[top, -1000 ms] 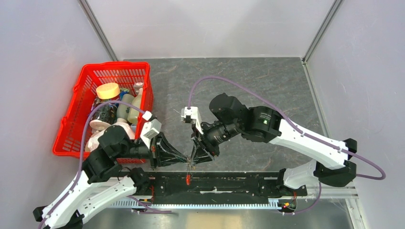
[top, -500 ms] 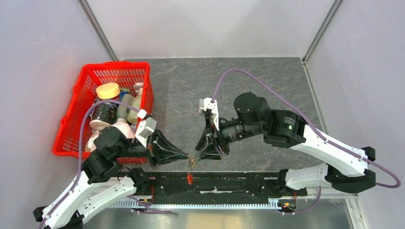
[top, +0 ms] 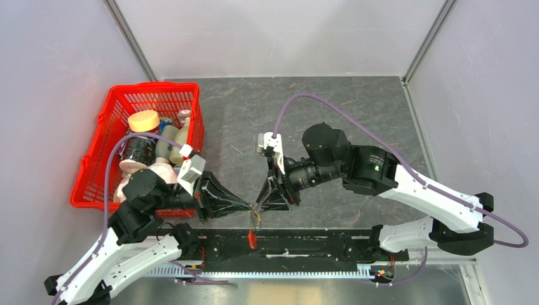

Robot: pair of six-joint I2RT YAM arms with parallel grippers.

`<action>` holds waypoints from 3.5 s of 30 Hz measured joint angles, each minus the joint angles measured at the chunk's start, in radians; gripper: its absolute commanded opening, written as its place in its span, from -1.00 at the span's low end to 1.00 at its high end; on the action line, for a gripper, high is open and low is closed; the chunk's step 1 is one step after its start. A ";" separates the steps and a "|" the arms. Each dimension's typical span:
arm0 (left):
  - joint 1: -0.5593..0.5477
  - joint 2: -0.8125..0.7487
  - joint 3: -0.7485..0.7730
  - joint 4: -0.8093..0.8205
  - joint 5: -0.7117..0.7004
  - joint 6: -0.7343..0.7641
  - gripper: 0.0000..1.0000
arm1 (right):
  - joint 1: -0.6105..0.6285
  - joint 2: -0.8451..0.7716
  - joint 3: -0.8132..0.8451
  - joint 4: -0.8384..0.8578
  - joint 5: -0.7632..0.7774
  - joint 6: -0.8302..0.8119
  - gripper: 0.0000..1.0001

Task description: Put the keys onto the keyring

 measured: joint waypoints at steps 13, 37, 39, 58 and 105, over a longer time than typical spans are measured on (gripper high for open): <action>0.000 -0.006 0.000 0.005 -0.020 -0.007 -0.95 | 0.000 0.013 0.000 0.001 -0.025 -0.002 -1.00; 0.000 -0.028 -0.043 0.153 -0.121 -0.078 -0.96 | 0.000 -0.082 -0.146 0.178 0.020 0.062 -1.00; 0.000 -0.028 -0.044 0.158 -0.122 -0.078 -0.95 | 0.000 -0.087 -0.146 0.179 0.025 0.062 -1.00; 0.000 -0.037 -0.052 0.183 -0.132 -0.084 -0.83 | 0.000 -0.089 -0.146 0.171 0.034 0.061 -1.00; 0.000 0.071 -0.142 0.127 -0.116 -0.077 -0.32 | -0.010 -0.421 -0.885 -0.199 0.681 0.760 0.13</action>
